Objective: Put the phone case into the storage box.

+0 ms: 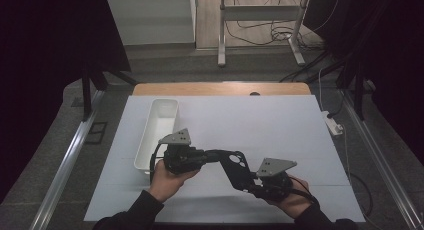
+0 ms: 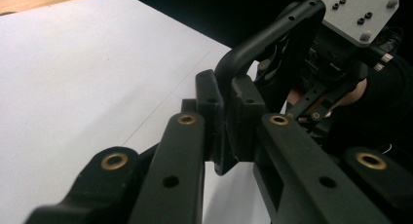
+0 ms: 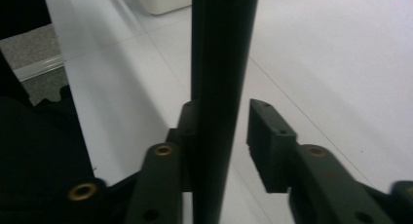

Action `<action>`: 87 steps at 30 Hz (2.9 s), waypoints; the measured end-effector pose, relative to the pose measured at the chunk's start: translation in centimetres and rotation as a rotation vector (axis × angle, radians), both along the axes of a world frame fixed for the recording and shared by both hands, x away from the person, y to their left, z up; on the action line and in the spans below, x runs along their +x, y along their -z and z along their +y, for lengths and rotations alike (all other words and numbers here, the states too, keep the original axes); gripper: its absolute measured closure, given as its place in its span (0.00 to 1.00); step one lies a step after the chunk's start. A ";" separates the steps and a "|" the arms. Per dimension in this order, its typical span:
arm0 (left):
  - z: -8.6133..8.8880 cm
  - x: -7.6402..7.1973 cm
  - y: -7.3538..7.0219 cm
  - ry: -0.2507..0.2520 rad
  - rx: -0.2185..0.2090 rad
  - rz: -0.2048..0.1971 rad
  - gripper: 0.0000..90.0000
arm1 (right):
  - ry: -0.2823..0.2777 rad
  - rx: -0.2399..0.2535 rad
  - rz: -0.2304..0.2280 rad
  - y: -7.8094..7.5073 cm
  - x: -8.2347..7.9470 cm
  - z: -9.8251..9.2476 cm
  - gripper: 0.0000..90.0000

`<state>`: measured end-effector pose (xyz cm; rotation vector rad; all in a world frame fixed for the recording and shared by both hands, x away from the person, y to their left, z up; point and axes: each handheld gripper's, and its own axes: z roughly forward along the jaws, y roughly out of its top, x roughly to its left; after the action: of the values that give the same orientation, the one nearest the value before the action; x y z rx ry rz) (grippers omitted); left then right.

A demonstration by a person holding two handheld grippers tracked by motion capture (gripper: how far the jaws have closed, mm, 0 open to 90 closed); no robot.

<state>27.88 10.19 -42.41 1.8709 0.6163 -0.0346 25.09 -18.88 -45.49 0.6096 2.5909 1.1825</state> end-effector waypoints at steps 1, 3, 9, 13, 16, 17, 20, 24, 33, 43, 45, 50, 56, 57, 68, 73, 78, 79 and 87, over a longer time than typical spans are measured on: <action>-0.1 0.0 0.0 0.000 0.002 0.000 0.93 | 0.006 -0.001 0.003 0.0 0.0 0.1 0.67; -0.2 0.0 0.0 0.001 0.005 0.000 0.93 | 0.014 -0.003 0.009 0.1 0.1 0.2 0.60; -0.7 -0.2 -0.1 0.009 0.022 -0.005 0.93 | 0.032 -0.005 0.011 0.3 0.2 0.5 0.51; -0.9 -0.3 -0.2 0.009 0.042 -0.015 0.93 | 0.040 -0.010 0.014 0.3 0.3 0.4 0.46; -0.8 -0.3 -0.3 -0.003 0.054 -0.023 0.93 | 0.039 -0.016 0.016 0.3 0.3 0.3 0.41; -0.7 -0.3 -0.3 -0.011 0.057 -0.024 0.93 | 0.042 -0.018 0.016 0.3 0.3 0.2 0.39; -0.4 -0.2 -0.5 -0.028 0.065 -0.030 0.93 | 0.040 -0.014 0.035 0.1 0.3 -0.1 0.33; -0.2 -0.2 -0.7 -0.040 0.081 -0.040 0.93 | 0.033 -0.014 0.041 0.0 0.1 -0.4 0.26; 0.6 -0.2 -1.2 -0.064 0.106 -0.052 0.93 | 0.036 -0.044 0.107 0.4 -0.3 -1.1 0.07; 2.6 -0.2 -1.9 -0.103 0.114 -0.048 0.93 | 0.109 -0.018 0.091 -0.2 -0.4 -3.7 0.00; 3.0 -0.3 -2.0 -0.108 0.118 -0.044 0.93 | 0.125 -0.014 0.081 -0.4 -0.5 -4.3 0.00; 4.2 -0.4 -2.2 -0.129 0.135 -0.035 0.93 | 0.166 -0.015 0.080 -0.5 -0.8 -5.8 0.00; 5.4 -0.5 -2.9 -0.153 0.147 -0.040 0.93 | 0.205 -0.020 0.077 -0.4 -1.1 -7.4 0.00; 5.6 -0.5 -3.0 -0.159 0.147 -0.040 0.93 | 0.217 -0.021 0.080 -0.4 -1.2 -7.7 0.00; 7.7 -0.7 -4.4 -0.192 0.152 -0.034 0.93 | 0.310 -0.008 0.107 -0.2 -1.7 -10.4 0.00; 8.7 -1.0 -5.2 -0.213 0.150 -0.039 0.93 | 0.338 -0.005 0.121 -0.1 -2.1 -11.2 0.00; 9.8 -1.1 -6.1 -0.235 0.160 -0.047 0.93 | 0.363 -0.017 0.120 0.0 -2.4 -11.8 0.00; 10.0 -1.2 -6.3 -0.238 0.165 -0.049 0.93 | 0.366 -0.015 0.119 0.0 -2.4 -12.0 0.00; 11.9 -1.5 -7.3 -0.281 0.187 -0.059 0.93 | 0.411 -0.006 0.126 0.0 -3.1 -13.0 0.00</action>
<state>26.41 22.08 -35.08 1.9389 0.8599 0.2697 22.04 -31.91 -45.54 1.1805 2.3967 1.0264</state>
